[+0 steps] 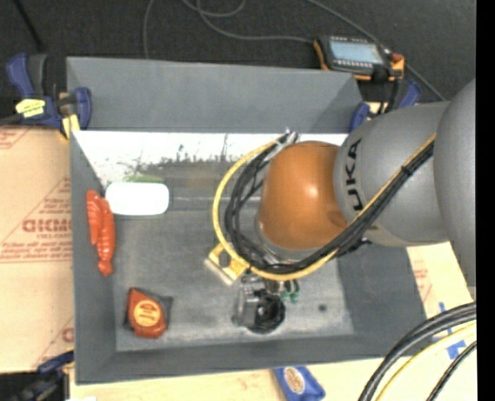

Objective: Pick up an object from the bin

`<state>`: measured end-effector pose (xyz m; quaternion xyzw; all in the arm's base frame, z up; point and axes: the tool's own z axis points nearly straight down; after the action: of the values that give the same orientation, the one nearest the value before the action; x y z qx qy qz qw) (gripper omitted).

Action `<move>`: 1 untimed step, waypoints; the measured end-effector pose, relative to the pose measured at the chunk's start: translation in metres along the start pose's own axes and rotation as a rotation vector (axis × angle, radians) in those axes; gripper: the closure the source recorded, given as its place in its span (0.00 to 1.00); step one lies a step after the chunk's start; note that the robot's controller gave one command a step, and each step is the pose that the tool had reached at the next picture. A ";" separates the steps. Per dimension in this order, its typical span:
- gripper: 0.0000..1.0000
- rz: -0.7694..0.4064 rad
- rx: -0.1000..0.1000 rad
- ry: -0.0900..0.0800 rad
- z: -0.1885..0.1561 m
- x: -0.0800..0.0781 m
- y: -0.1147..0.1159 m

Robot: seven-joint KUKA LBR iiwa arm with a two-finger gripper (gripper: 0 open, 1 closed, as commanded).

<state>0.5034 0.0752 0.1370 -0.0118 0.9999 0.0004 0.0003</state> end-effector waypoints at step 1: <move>0.00 -0.204 0.001 -0.002 0.032 0.007 -0.011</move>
Offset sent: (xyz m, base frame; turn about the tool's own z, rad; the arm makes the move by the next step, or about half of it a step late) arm 0.0106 -0.0516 -0.0411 -0.1363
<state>0.4968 0.0642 0.1052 -0.1136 0.9935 -0.0001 0.0015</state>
